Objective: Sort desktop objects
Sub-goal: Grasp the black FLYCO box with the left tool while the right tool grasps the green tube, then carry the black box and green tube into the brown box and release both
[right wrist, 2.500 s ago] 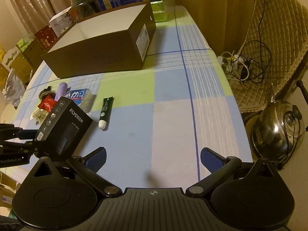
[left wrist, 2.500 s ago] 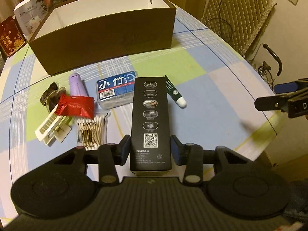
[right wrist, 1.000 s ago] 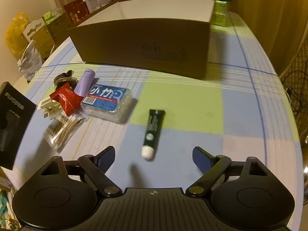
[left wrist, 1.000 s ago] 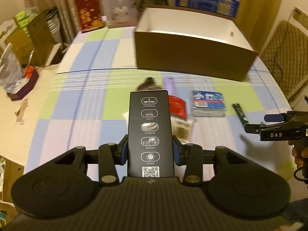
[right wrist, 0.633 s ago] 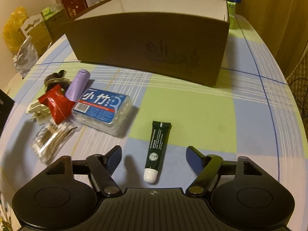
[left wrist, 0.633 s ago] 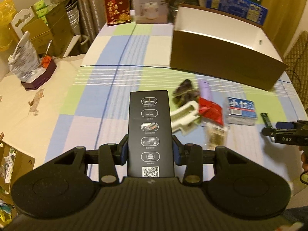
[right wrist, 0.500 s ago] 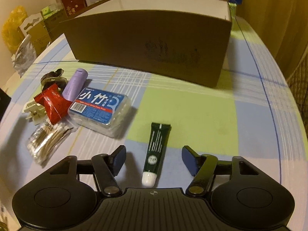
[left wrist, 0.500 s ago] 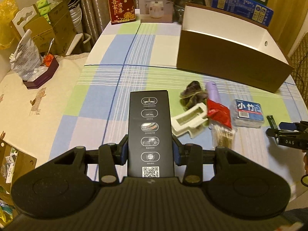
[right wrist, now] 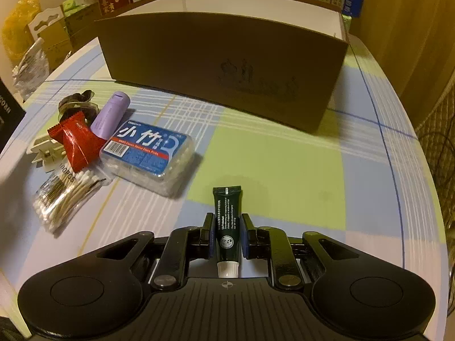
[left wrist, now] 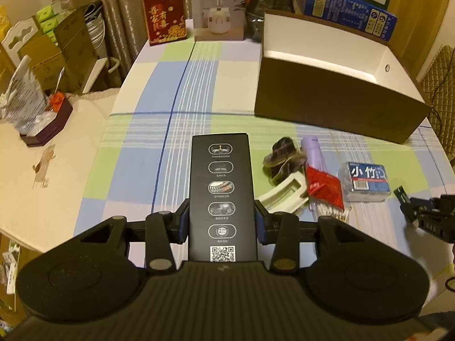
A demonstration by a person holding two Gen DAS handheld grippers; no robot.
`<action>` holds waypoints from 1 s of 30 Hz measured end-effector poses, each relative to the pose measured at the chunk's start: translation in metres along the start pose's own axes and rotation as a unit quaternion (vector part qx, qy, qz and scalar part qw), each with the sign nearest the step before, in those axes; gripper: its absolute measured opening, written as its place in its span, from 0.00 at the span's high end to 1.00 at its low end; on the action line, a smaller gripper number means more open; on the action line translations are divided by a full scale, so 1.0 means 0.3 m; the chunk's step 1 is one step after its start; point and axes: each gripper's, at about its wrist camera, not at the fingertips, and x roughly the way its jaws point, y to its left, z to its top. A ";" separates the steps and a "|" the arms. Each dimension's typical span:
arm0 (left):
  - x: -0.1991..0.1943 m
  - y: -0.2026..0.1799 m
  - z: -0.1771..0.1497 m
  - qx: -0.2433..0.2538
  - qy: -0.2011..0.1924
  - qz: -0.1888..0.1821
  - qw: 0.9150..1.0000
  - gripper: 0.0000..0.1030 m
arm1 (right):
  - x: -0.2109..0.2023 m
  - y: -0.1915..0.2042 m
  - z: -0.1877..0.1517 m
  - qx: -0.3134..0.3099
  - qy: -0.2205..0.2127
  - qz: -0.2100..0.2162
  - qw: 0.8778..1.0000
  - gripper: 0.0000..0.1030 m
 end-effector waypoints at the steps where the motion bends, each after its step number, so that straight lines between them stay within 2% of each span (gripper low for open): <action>1: -0.001 0.000 0.009 0.003 -0.003 -0.003 1.000 0.63 | -0.005 -0.002 -0.003 0.006 0.002 0.001 1.000 0.86; 5: -0.011 -0.003 0.058 0.019 -0.016 -0.015 1.000 0.63 | -0.039 -0.035 -0.008 0.044 0.010 0.008 0.999 0.86; 10: -0.027 -0.015 0.146 0.043 -0.038 -0.031 0.998 0.63 | -0.124 -0.075 0.047 0.068 -0.020 0.005 0.997 0.86; 15: -0.041 -0.047 0.271 0.071 -0.068 -0.059 0.993 0.63 | -0.214 -0.106 0.166 0.080 -0.069 0.013 0.994 0.86; 21: -0.025 -0.122 0.437 0.106 -0.100 -0.096 0.985 0.63 | -0.253 -0.128 0.328 0.085 -0.115 0.029 0.989 0.86; 30: 0.048 -0.230 0.648 0.138 -0.118 -0.124 0.975 0.63 | -0.221 -0.176 0.511 0.083 -0.140 0.021 0.986 0.86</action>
